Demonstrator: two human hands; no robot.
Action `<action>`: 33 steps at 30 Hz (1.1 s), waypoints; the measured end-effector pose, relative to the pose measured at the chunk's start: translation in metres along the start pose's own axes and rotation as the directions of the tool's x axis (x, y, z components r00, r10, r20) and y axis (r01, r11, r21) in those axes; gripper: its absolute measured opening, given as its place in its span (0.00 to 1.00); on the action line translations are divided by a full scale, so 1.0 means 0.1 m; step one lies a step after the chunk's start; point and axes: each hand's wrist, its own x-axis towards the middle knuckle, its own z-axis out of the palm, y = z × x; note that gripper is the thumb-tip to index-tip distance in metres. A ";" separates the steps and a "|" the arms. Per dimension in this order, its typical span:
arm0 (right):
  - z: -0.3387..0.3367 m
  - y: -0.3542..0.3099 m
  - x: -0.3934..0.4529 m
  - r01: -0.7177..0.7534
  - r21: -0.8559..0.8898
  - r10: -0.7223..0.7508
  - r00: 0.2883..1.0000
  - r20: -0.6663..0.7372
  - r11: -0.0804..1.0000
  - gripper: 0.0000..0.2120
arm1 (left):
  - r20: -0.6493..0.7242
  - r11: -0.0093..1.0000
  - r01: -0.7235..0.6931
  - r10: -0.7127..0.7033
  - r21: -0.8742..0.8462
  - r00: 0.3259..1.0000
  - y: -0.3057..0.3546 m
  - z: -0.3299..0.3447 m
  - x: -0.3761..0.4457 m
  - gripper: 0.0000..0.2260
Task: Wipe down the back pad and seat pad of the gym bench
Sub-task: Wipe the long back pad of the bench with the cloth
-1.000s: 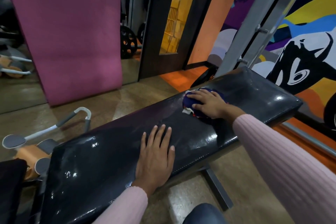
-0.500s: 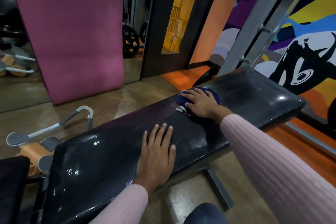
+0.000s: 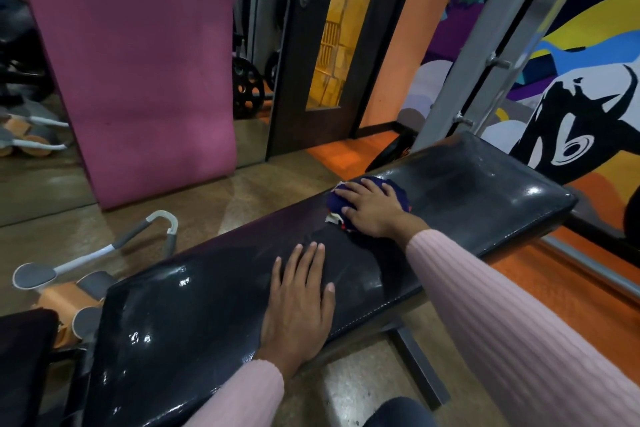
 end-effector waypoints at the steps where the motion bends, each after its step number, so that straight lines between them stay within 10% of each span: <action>1: 0.03 -0.12 0.03 0.010 -0.011 -0.010 1.000 0.000 1.000 0.24 | -0.003 1.000 -0.001 0.001 -0.002 1.000 0.00 0.00 0.00 0.25; 7: 0.26 -0.27 -0.43 0.245 0.005 -0.245 0.970 -0.003 0.970 0.23 | -0.023 1.000 -0.001 0.000 -0.030 1.000 0.00 0.02 0.00 0.25; 27: 0.13 -0.01 -0.44 0.042 -0.044 -0.044 0.998 -0.041 0.998 0.24 | -0.025 1.000 -0.009 0.009 -0.012 1.000 -0.02 0.03 -0.01 0.25; 33: 0.34 -0.26 -0.73 0.231 -0.067 -0.234 0.971 -0.049 0.971 0.24 | -0.017 1.000 -0.016 0.016 0.000 1.000 -0.02 0.04 -0.01 0.26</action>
